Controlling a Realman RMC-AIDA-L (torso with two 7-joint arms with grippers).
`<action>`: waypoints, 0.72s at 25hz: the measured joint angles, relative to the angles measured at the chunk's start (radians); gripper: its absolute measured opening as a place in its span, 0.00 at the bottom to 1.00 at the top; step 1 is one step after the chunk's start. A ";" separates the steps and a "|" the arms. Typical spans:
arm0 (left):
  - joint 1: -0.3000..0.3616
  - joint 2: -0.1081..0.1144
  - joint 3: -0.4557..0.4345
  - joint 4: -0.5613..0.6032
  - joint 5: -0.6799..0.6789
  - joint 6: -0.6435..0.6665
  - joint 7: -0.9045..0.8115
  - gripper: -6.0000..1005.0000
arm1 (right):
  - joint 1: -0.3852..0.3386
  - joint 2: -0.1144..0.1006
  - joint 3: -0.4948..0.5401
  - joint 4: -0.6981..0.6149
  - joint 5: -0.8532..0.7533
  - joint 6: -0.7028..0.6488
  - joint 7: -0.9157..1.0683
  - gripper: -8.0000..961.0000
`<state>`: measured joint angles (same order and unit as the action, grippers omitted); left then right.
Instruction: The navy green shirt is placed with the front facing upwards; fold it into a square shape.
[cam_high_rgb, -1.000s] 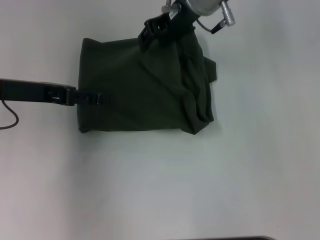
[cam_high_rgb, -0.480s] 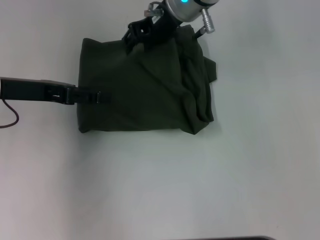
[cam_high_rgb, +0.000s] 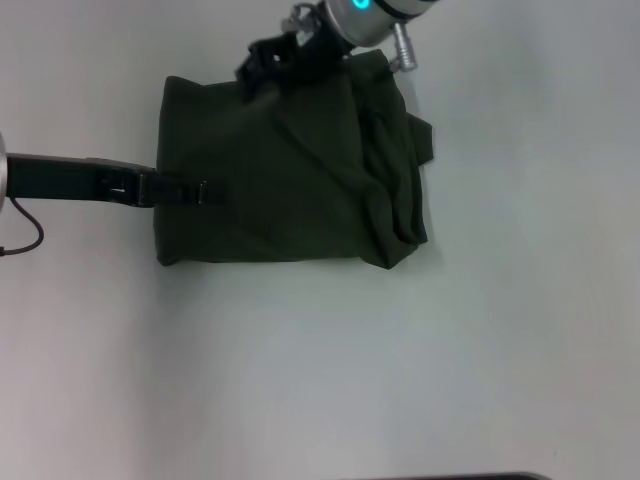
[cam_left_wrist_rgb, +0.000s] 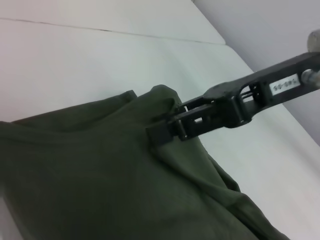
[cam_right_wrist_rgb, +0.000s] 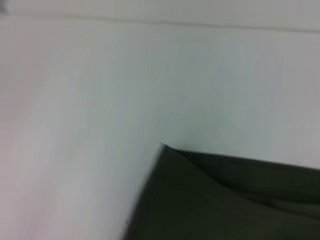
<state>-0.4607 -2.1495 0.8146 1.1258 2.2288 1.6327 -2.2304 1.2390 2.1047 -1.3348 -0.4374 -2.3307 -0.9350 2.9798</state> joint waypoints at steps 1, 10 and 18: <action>0.001 0.000 0.000 0.000 0.000 -0.002 -0.001 0.84 | 0.000 -0.001 0.000 -0.001 0.032 0.004 -0.017 0.56; -0.003 0.000 0.000 0.000 -0.007 -0.006 -0.008 0.84 | -0.006 0.005 -0.023 0.043 0.144 0.013 -0.096 0.56; -0.011 -0.003 0.000 0.000 -0.009 -0.016 -0.018 0.84 | -0.011 0.009 -0.064 0.088 0.148 -0.002 -0.097 0.56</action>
<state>-0.4721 -2.1524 0.8146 1.1259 2.2199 1.6170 -2.2480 1.2284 2.1139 -1.3989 -0.3497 -2.1832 -0.9372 2.8830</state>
